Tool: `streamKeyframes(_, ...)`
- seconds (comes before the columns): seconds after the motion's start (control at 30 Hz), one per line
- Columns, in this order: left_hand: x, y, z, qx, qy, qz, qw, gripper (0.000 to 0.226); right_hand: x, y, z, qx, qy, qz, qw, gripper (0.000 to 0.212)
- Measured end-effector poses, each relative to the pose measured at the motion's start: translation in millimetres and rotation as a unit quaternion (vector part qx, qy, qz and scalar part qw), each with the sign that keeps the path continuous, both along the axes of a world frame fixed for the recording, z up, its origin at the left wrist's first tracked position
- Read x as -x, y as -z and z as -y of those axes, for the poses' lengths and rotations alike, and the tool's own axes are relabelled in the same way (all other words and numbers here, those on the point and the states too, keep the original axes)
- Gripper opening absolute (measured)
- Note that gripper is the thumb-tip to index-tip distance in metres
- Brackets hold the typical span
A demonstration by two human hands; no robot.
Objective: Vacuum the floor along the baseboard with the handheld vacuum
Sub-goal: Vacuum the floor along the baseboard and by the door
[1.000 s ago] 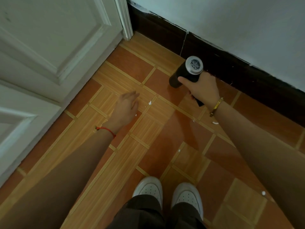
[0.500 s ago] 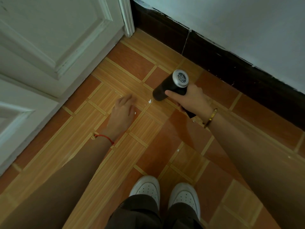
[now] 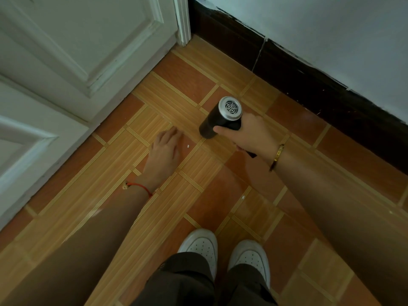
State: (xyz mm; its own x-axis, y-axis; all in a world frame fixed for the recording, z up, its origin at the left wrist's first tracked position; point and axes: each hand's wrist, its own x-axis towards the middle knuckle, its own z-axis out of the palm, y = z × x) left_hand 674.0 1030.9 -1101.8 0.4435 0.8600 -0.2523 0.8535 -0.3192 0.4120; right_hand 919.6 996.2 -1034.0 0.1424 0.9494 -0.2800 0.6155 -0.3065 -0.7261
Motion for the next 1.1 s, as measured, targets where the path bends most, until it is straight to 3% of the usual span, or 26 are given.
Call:
streamKeyframes(0.13,3.1,-0.5,5.8,0.004,-0.013,-0.040,0.999,0.058,14.1,3.7,1.8,-0.022,0.001,0.029,0.999,0.048)
streamKeyframes(0.27,5.1,1.7,5.8,0.009,-0.026,-0.043,0.999,0.058,29.1,6.1,3.4,-0.005,-0.053,0.015,0.998,0.048)
streamKeyframes(0.4,8.1,4.3,4.2,0.009,-0.032,-0.051,0.998,0.056,37.1,9.9,5.4,-0.013,-0.025,0.027,0.999,0.063)
streamKeyframes(0.57,5.0,2.7,4.7,0.011,-0.028,-0.044,0.999,0.057,32.8,5.0,6.5,0.006,-0.064,0.041,0.997,0.052)
streamKeyframes(0.77,-5.4,-0.3,4.4,-0.001,-0.006,-0.035,0.999,0.057,18.8,8.2,20.8,-0.043,0.059,0.055,0.996,0.060)
streamKeyframes(0.97,-28.4,-3.4,6.4,-0.003,0.030,-0.017,0.999,0.059,-7.7,5.1,31.7,-0.021,0.060,0.044,0.997,0.054)
streamKeyframes(1.1,-45.7,-2.8,9.3,-0.009,0.066,0.003,0.998,0.057,-32.5,11.5,47.2,-0.029,0.147,0.084,0.985,0.057)
